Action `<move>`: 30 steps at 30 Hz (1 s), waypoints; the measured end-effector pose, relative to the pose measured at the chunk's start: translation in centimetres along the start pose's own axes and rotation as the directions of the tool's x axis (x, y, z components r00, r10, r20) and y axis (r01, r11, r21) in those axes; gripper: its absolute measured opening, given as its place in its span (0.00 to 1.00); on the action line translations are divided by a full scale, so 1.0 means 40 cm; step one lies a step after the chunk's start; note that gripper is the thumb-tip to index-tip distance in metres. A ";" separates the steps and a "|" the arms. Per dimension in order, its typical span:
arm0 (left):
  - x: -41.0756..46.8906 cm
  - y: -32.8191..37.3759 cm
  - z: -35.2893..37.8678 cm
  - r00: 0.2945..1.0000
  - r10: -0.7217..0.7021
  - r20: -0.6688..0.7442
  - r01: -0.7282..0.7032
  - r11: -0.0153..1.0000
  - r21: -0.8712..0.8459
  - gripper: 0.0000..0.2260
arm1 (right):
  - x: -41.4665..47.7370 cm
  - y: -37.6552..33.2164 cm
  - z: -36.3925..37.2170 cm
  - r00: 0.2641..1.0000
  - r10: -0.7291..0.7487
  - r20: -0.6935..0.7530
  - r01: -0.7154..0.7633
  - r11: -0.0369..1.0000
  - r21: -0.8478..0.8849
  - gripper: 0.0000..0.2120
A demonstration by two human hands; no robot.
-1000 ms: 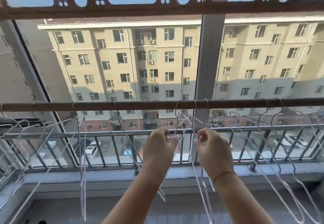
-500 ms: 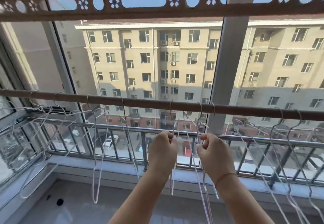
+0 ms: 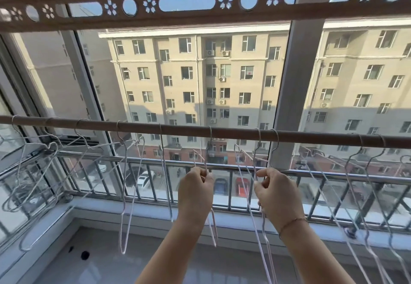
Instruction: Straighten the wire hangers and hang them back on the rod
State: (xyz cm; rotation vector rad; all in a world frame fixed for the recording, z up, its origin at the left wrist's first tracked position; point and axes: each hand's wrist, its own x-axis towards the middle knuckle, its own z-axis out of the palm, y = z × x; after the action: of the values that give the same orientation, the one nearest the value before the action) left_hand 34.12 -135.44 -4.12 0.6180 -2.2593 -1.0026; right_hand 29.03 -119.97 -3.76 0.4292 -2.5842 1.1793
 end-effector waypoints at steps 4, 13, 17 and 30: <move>-0.006 0.001 -0.010 0.996 0.003 -0.093 -0.002 1.000 0.008 0.12 | -0.011 -0.006 -0.010 1.000 -0.006 -0.024 0.007 1.000 0.030 0.10; -0.075 0.115 0.012 0.947 0.320 -0.010 -0.319 0.943 -0.093 0.07 | -0.027 0.037 -0.041 0.979 0.047 -0.198 -0.059 0.997 -0.056 0.11; -0.089 0.131 0.074 0.946 0.231 0.226 -0.223 0.973 -0.059 0.14 | -0.027 0.053 -0.032 0.983 0.110 -0.146 -0.120 0.991 -0.061 0.10; -0.126 0.166 0.167 0.961 0.128 0.245 -0.119 0.992 -0.052 0.18 | -0.029 0.176 -0.155 0.963 0.145 -0.226 -0.167 0.983 -0.080 0.07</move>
State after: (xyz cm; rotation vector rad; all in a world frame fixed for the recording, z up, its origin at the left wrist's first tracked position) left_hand 32.11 -124.95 -4.23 0.3457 -2.4548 -1.1084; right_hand 28.22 -110.65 -5.06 0.0687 -2.5045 1.0744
